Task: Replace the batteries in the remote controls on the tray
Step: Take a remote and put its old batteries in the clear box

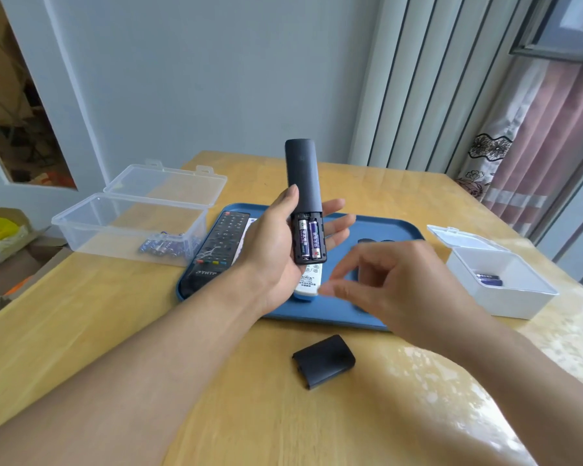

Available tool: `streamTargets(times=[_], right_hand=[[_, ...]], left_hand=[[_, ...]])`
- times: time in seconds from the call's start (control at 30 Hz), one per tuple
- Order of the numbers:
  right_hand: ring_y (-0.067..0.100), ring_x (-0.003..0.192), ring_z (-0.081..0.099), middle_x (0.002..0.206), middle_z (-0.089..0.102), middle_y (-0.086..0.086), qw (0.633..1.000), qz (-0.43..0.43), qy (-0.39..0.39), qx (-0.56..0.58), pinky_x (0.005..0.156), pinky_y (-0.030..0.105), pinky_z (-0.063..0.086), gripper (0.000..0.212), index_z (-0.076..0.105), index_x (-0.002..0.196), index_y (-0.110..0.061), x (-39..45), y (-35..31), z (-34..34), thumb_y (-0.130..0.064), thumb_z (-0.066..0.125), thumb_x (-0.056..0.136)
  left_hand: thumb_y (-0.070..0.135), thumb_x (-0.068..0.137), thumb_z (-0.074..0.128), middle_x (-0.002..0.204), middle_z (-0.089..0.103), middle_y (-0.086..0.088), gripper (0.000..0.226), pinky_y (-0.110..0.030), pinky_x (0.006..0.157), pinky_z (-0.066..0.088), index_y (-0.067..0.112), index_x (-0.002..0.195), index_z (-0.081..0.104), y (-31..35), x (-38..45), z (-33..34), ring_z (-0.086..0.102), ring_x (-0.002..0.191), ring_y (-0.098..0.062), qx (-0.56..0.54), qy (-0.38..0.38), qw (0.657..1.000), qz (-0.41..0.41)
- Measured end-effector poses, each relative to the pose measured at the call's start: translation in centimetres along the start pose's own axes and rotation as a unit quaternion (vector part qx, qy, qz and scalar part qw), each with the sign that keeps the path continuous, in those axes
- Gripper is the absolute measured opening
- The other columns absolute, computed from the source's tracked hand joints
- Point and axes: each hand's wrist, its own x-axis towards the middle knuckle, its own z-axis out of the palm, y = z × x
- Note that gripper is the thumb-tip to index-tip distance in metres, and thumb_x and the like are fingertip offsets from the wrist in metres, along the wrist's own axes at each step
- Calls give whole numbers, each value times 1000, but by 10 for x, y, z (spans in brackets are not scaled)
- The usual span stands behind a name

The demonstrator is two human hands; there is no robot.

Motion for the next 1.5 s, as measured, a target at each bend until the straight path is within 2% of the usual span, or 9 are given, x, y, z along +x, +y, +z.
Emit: streamTargets(times=[0.1,0.3,0.53,0.67,0.9,1.0,1.27,1.4,1.5], right_hand=[[10,54,51,78,54,-26,987,-98,122,-44,55,26,45,23,73,102,-39,3,5,7,-47,74,81],[2,70,58,123,56,-19,981,-114,107,-119,61,35,55,45,64,126,-42,4,16,12,-54,68,83],[-3,71,50,115,55,-23,984,-101,90,-120,65,27,50,44,65,123,-40,5,13,12,-49,75,81],[-6,83,53,93,46,-26,995,-55,41,-73,69,17,44,43,56,115,-40,7,13,12,-47,78,79],[5,84,53,92,56,-15,999,14,20,31,70,14,43,32,55,95,-33,9,15,10,-36,82,79],[7,76,52,88,54,-13,1000,1,8,30,66,15,40,20,59,84,-31,10,14,14,-36,78,83],[8,77,53,90,59,-15,998,-15,59,30,66,15,41,42,56,112,-36,9,14,21,-42,81,78],[9,74,51,88,58,-15,1000,-11,23,17,65,15,40,38,52,105,-33,9,12,16,-41,79,80],[7,64,49,75,57,-20,999,10,15,34,60,16,41,29,51,96,-28,9,10,10,-38,76,84]], left_hand=[[45,108,38,120,73,-12,52,-30,65,61,9,144,49,-5,-5,3,75,94,-30,39,-18,998,-39],[46,107,38,138,61,-23,57,-31,69,61,3,141,53,-13,-7,5,68,116,-36,48,-37,996,-60],[44,107,39,134,63,-25,53,-34,78,62,4,138,55,-15,-6,3,67,114,-35,66,-43,996,-50],[36,105,50,92,66,-12,33,-34,71,56,14,127,61,-22,-7,3,65,89,-26,106,-28,994,-22],[32,104,55,80,60,0,16,-20,52,45,24,98,68,-27,-12,8,58,74,-17,134,-29,990,-24],[30,104,55,74,63,1,15,-18,51,45,24,105,68,-24,-14,10,58,64,-14,122,-26,992,-20],[33,103,54,73,57,0,40,-15,41,43,16,139,55,-18,-15,10,57,57,-11,110,-15,994,-4],[30,103,55,72,56,1,15,-15,43,42,22,101,68,-21,-13,9,55,61,-12,125,-31,992,-4],[29,104,54,71,58,4,14,-17,50,40,23,96,63,-26,-13,7,54,63,-11,165,-55,985,0]])
